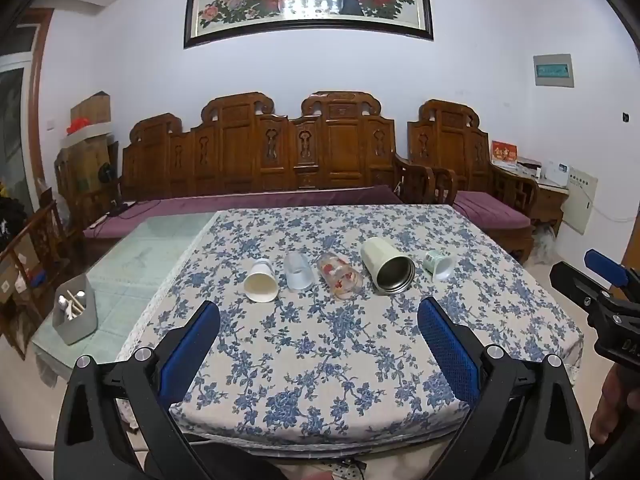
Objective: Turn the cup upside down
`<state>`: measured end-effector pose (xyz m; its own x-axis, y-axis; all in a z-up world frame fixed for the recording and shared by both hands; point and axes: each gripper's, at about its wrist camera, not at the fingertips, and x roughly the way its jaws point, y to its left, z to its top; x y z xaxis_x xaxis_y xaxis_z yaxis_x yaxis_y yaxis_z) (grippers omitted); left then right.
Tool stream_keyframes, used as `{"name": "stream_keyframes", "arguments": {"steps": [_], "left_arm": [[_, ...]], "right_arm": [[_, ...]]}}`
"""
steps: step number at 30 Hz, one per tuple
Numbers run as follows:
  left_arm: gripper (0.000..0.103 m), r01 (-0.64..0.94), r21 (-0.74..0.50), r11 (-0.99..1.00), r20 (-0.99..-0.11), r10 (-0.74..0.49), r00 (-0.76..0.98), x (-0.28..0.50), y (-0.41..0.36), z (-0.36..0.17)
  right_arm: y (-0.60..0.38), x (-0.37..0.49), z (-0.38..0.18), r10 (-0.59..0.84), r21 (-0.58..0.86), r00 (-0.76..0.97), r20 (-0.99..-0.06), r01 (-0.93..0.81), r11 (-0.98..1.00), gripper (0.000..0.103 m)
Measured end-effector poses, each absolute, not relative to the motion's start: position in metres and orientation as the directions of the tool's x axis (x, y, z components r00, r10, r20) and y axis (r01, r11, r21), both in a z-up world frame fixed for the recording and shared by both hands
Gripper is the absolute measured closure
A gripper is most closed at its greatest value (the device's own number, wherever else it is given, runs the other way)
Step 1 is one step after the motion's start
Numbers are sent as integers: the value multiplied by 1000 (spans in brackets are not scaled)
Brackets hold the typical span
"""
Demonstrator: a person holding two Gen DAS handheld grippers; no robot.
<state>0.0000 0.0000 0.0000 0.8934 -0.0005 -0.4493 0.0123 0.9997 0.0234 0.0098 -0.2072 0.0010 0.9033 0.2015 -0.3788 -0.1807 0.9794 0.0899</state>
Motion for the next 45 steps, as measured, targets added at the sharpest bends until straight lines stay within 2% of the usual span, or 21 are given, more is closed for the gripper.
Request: {"name": "stream_keyframes", "arguments": {"steps": [45], "left_arm": [[8,23,3,1000,-397,-20,917,-12,-2,15]], "right_arm": [[-207,4,11,201,92,909,-365,-180,979,3]]}}
